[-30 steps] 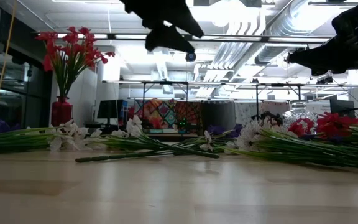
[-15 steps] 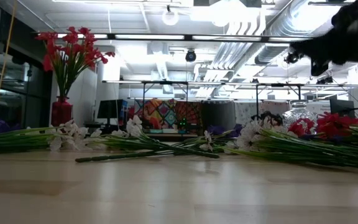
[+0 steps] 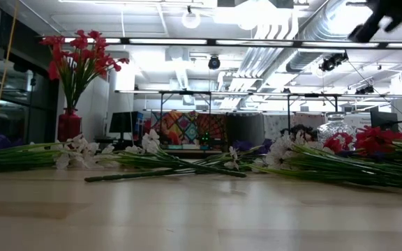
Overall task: Sort flowers into vase by color
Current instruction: Put the red flowers into the red vase
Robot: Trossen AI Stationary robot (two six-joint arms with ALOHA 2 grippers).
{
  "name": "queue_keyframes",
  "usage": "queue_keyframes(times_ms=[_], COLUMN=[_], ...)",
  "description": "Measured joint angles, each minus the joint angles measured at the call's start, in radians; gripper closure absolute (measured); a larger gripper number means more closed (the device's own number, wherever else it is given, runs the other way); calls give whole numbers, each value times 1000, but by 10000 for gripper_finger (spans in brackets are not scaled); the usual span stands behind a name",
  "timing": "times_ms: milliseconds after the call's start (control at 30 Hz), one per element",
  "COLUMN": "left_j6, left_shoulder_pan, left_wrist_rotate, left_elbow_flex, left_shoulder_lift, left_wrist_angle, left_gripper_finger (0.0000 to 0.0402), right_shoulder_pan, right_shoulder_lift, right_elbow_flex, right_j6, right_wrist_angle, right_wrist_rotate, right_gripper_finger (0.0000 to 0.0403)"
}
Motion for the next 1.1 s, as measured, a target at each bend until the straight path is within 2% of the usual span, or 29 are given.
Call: queue_keyframes(times_ms=[67, 233, 300, 367, 533, 667, 833, 1100], left_j6=[0, 19, 36, 52, 95, 107, 105, 103], left_shoulder_pan=[-3, -5, -4, -4, -4, -4, -4, -4], left_wrist_rotate=[0, 0, 0, 0, 25, 54, 54, 54], left_elbow_flex=[0, 0, 0, 0, 0, 0, 0, 0], left_shoulder_lift=[-11, -17, -17, -17, -35, -86, -164, -230], left_wrist_angle=[-25, -73, -72, -72, -95, -173, -243, -297], left_gripper_finger=[181, 181, 181, 181, 181, 181, 181, 181], right_shoulder_pan=[80, 271, 337, 396, 498, 513, 485, 438], right_shoulder_lift=[103, 380, 475, 554, 681, 750, 814, 899], right_elbow_flex=[94, 332, 392, 433, 455, 455, 455, 455], right_j6=[98, 359, 449, 527, 655, 719, 806, 760], right_wrist_angle=[-188, -894, -1104, -1230, -1291, -1327, -1373, -1359], right_wrist_rotate=[-72, -308, -333, -336, -279, -219, -200, -161], right_gripper_finger=[402, 402, 402, 402, 398, 367, 285, 133])
